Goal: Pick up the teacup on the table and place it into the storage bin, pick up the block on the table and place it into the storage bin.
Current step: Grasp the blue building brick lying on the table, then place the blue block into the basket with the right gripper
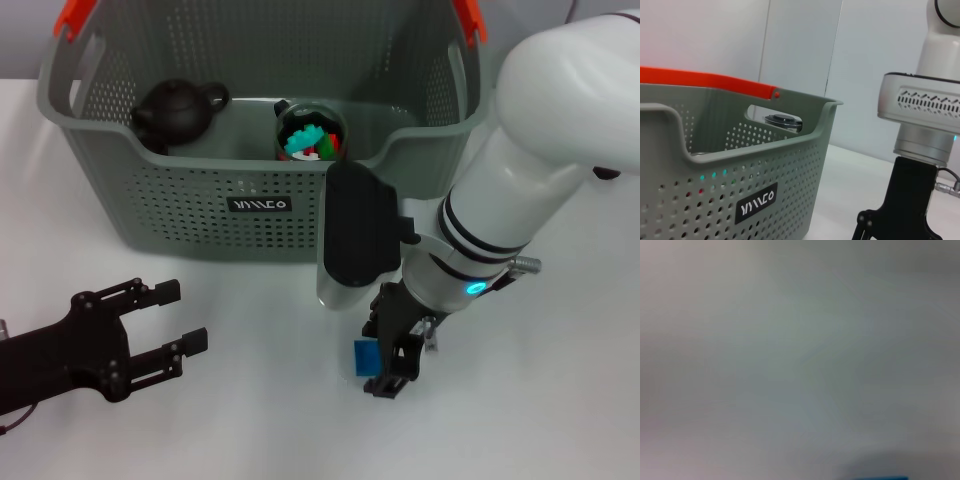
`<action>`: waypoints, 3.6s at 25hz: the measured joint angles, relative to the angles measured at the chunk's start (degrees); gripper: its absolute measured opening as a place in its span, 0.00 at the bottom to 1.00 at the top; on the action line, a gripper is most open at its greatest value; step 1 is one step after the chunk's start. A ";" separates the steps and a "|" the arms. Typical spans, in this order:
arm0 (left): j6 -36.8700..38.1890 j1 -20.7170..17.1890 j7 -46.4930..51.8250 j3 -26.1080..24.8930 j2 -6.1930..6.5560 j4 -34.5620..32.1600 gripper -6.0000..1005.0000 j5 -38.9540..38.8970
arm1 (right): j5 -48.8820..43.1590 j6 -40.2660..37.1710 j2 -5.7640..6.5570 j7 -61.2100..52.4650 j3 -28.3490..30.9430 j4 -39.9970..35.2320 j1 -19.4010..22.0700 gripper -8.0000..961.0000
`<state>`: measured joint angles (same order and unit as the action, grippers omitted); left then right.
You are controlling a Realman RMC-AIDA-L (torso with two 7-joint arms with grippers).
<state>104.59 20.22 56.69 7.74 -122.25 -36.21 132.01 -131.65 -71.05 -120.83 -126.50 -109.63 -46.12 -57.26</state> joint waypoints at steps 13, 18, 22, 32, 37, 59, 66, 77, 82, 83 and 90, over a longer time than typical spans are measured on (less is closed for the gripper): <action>-0.67 0.44 0.00 0.00 0.09 0.18 0.69 0.00 | 0.02 -0.05 0.12 -0.05 0.07 -0.10 -0.19 0.46; -0.70 0.44 0.00 0.00 0.09 0.18 0.69 0.00 | 0.02 -0.63 0.27 -0.41 0.79 -1.17 0.16 0.44; -0.71 0.41 0.00 0.00 0.09 0.18 0.69 0.00 | -0.07 -2.89 0.55 -0.06 3.86 -4.83 1.65 0.44; -0.72 0.64 0.00 -0.18 0.31 0.02 0.69 -0.25 | 3.74 -18.71 0.76 8.22 30.49 -25.77 12.24 0.44; -0.69 1.29 0.05 -0.30 0.49 0.00 0.69 -0.43 | 15.29 -25.32 0.89 11.70 43.40 -31.96 14.99 0.44; -0.62 2.72 0.17 -0.88 0.61 0.18 0.69 -0.61 | -15.38 9.68 0.40 -15.46 41.53 -14.77 -8.78 0.44; -0.70 2.61 0.17 -1.51 0.61 0.67 0.69 -0.61 | -18.23 18.88 0.08 -16.03 30.50 2.71 -14.88 0.44; -0.80 2.33 -0.02 -1.49 0.40 0.88 0.69 -0.61 | -15.18 19.00 -0.19 -16.36 24.54 7.29 -15.19 0.44; -0.79 2.30 -0.05 -1.49 0.26 0.88 0.69 -0.61 | -15.06 18.54 0.10 -17.87 24.81 7.21 -14.98 0.44; -0.80 2.29 -0.04 -1.50 0.24 0.88 0.69 -0.61 | -15.08 18.54 0.11 -17.92 24.68 7.06 -14.93 0.44; -0.71 2.13 0.10 -1.50 0.17 0.88 0.69 -0.61 | -13.90 16.87 0.37 -17.29 27.11 0.87 -12.03 0.50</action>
<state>103.88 22.35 56.79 6.24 -122.08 -35.33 131.39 -145.56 -54.18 -120.46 -143.80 -82.52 -45.25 -69.29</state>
